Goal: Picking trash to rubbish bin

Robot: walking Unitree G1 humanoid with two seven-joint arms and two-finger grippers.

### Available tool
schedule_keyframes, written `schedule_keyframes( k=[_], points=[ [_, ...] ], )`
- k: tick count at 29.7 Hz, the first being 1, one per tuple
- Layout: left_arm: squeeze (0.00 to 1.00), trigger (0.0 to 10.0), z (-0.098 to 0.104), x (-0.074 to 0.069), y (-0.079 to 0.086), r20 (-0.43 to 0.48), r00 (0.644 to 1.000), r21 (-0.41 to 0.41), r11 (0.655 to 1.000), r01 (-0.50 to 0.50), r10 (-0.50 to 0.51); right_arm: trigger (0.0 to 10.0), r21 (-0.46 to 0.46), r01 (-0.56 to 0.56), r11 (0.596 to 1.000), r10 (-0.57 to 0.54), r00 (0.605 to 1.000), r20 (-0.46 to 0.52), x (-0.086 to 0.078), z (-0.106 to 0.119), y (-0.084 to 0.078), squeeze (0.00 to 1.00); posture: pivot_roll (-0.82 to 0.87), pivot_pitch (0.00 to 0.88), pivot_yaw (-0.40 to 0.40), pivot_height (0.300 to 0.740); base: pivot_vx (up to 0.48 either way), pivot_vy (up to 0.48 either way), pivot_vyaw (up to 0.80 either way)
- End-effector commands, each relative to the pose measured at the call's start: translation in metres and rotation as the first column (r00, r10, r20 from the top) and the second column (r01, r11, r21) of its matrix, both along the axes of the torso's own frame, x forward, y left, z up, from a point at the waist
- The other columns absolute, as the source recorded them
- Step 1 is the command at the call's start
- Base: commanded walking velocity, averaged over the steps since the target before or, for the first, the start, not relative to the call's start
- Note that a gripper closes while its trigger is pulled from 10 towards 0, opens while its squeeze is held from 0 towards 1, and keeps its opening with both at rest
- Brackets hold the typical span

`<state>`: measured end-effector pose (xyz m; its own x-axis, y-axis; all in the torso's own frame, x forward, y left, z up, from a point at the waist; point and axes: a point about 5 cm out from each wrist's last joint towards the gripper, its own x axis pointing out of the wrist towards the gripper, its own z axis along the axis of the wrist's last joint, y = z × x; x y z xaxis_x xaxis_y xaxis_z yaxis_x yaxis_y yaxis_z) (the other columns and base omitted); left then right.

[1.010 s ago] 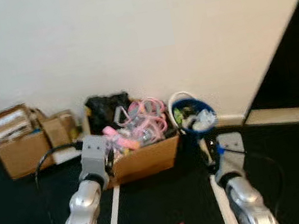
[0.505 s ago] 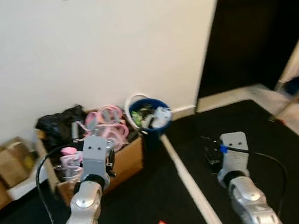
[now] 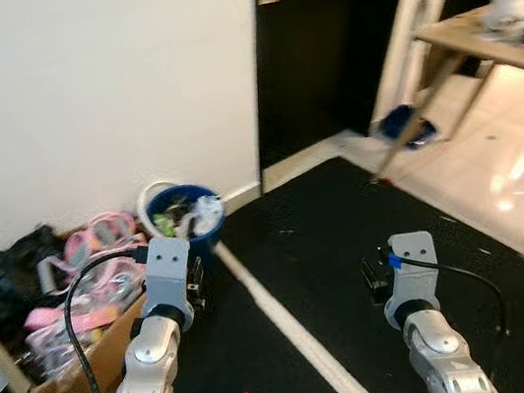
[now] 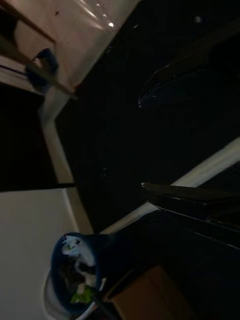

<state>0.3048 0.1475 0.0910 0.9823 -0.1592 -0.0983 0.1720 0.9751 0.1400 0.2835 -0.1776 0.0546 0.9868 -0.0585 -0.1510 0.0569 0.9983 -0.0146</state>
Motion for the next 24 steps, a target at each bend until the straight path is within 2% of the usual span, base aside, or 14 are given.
schedule_keyframes(
  k=[1, 24],
  points=[
    [0.0, 10.0, -0.0052, -0.0014, 0.0, -0.027, 1.0, 0.003, 1.0, 0.002, -0.002, 10.0, 0.003, 0.011, 1.0, -0.011, 1.0, -0.011, -0.0006, -0.0014, -0.0031, 0.0, -0.02, 0.051, 0.011, 0.74, 0.0, 0.0, -0.8],
    [0.0, 10.0, -0.0061, 0.0005, 0.0004, -0.038, 0.999, 0.007, 1.0, -0.013, 0.013, 10.0, 0.0, 0.028, 1.0, -0.028, 1.0, -0.013, -0.001, -0.0022, -0.005, 0.0, -0.02, 0.052, 0.013, 0.74, 0.0, 0.0, -0.8]
  ],
)
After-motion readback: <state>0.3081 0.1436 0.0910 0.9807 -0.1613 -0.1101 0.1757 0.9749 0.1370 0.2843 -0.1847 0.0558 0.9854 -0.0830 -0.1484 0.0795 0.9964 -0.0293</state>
